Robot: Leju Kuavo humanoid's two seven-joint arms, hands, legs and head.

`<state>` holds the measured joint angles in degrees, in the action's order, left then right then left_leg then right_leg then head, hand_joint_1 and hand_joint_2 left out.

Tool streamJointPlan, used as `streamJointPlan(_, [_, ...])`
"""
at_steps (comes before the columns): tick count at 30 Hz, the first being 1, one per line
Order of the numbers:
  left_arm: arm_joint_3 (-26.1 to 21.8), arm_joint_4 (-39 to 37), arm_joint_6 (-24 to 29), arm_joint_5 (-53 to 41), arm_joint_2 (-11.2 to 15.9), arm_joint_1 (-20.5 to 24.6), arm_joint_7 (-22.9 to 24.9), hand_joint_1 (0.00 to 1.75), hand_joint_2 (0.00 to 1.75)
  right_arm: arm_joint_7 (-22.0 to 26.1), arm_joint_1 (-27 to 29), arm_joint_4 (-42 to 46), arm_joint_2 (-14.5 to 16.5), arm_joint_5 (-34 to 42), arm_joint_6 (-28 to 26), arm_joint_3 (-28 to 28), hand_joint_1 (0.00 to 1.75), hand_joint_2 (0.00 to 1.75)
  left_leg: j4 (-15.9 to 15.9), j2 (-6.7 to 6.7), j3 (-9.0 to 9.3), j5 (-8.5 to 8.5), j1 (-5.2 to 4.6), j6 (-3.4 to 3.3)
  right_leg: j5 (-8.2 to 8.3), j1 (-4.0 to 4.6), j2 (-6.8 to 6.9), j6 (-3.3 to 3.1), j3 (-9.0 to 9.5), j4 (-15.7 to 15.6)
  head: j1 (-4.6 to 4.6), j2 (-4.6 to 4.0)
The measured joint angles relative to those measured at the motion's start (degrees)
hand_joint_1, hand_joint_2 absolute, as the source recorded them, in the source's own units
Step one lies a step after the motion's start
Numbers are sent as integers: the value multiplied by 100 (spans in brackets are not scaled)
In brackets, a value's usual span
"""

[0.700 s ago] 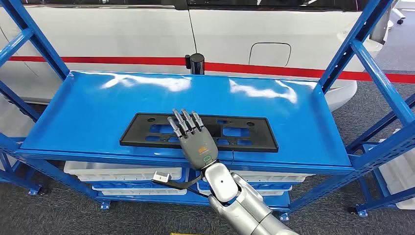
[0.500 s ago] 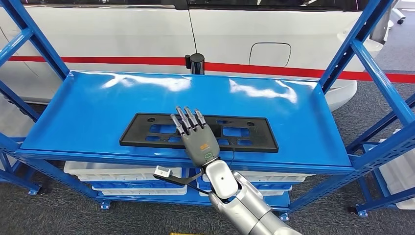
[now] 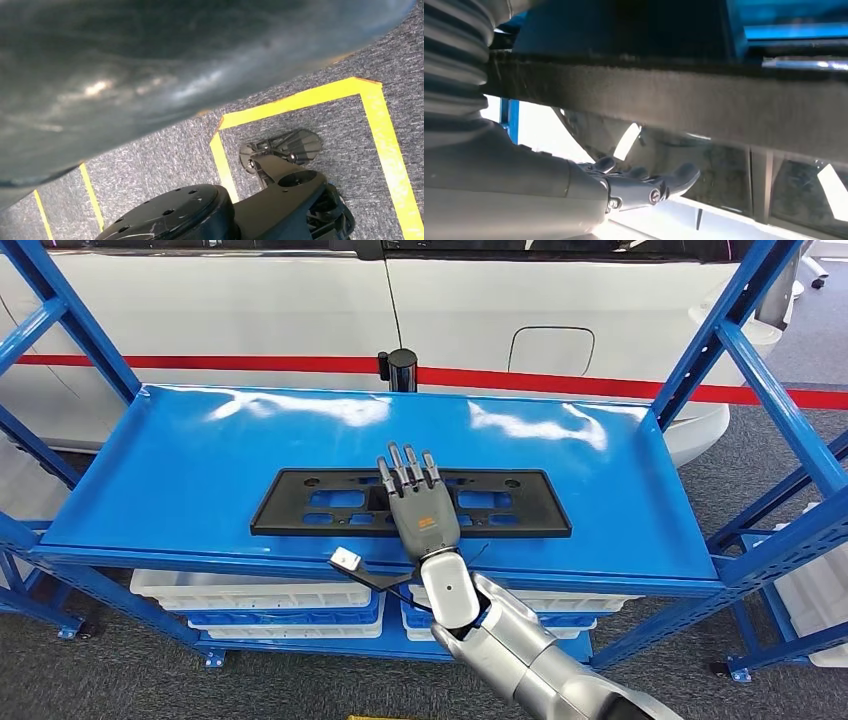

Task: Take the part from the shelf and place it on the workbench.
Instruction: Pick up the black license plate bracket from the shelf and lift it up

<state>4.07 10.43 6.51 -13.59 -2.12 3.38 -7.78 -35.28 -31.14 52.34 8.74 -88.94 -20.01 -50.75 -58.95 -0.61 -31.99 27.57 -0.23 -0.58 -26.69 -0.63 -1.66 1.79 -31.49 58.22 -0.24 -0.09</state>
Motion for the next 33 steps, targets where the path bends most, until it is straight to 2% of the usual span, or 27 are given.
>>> streamJointPlan(1, [-7,0,0,9,0,-2,-3,0,0,7,-18,-19,-1,0,46,-15,3,175,0,0,0,0,0,0,0,0,0,0,0,0,0,0])
streamJointPlan(2, [-16,0,1,20,0,-5,-5,0,0,24,-37,-40,0,-1,110,-27,17,175,0,0,1,0,0,0,0,0,0,0,0,0,0,0])
streamJointPlan(5, [-56,0,10,48,0,-15,-10,0,0,133,-103,-135,23,-2,419,-49,122,175,0,1,4,0,0,0,0,0,0,0,3,0,0,0])
streamJointPlan(6, [-71,0,15,52,0,-19,-13,0,0,177,-126,-177,41,-2,536,-56,147,175,0,2,7,0,0,0,0,0,0,0,5,0,0,0])
streamJointPlan(7, [-84,0,21,56,0,-24,-16,0,0,225,-147,-224,63,-2,645,-63,155,175,0,2,9,0,0,0,0,0,0,0,7,0,0,0])
streamJointPlan(10, [-117,0,29,68,0,-42,-29,0,0,359,-200,-356,132,-2,860,-81,159,175,0,2,16,0,0,0,0,0,0,0,14,0,0,0])
streamJointPlan(15, [-173,0,33,71,0,-68,-45,0,0,427,-220,-483,200,-2,918,-100,175,175,0,1,20,-1,0,0,0,0,0,0,19,0,1,0])
streamJointPlan(33, [-242,0,55,51,0,-107,-81,0,0,524,-219,-501,232,-2,894,-127,175,175,0,0,14,-1,0,0,0,0,0,0,14,0,0,0])
